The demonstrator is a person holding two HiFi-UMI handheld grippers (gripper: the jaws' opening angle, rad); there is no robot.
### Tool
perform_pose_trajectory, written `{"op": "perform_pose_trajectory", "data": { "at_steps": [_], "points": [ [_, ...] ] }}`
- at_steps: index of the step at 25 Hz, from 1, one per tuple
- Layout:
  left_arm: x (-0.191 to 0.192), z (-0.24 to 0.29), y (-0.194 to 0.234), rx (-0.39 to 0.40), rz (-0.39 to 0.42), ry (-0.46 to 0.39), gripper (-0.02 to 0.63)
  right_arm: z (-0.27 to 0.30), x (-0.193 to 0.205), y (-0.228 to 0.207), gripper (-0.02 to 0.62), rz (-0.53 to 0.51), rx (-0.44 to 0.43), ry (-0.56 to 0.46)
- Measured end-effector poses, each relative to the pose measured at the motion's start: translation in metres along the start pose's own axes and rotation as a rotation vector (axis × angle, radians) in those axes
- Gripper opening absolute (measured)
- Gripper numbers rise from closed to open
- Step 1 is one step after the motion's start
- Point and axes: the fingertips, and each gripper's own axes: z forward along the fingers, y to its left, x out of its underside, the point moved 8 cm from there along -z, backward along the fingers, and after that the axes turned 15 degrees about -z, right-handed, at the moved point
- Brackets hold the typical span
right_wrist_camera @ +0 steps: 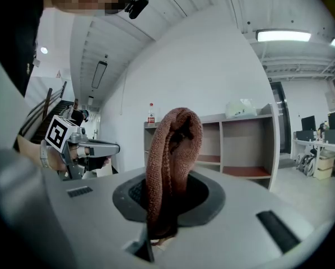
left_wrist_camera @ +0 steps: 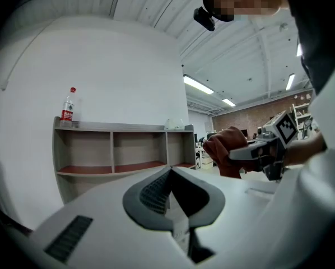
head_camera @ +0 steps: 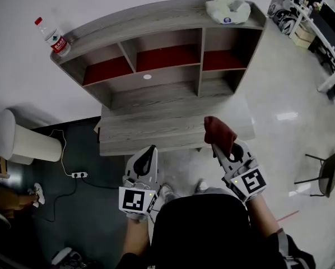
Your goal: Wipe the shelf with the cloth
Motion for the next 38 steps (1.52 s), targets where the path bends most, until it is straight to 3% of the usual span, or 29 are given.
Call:
{"op": "perform_pose_trajectory", "data": {
  "at_steps": [6,11,29,38],
  "points": [
    [0.006,0.022,-0.015,-0.036,0.001,0.007,0.000,0.000,0.014,-0.026,0.052,0.025,-0.037,0.005],
    [0.013,0.039,0.002,-0.040,-0.012,0.019,0.000,0.024,0.024,-0.037,0.052,0.034,-0.033,0.033],
    [-0.033,0.115,0.216,0.104,-0.057,0.040,0.000,0.245,0.001,-0.014,0.052,0.049,0.085,0.119],
    [-0.045,0.135,0.272,0.133,-0.038,0.089,0.000,0.320,-0.005,-0.019,0.052,0.027,0.142,0.111]
  ]
}}
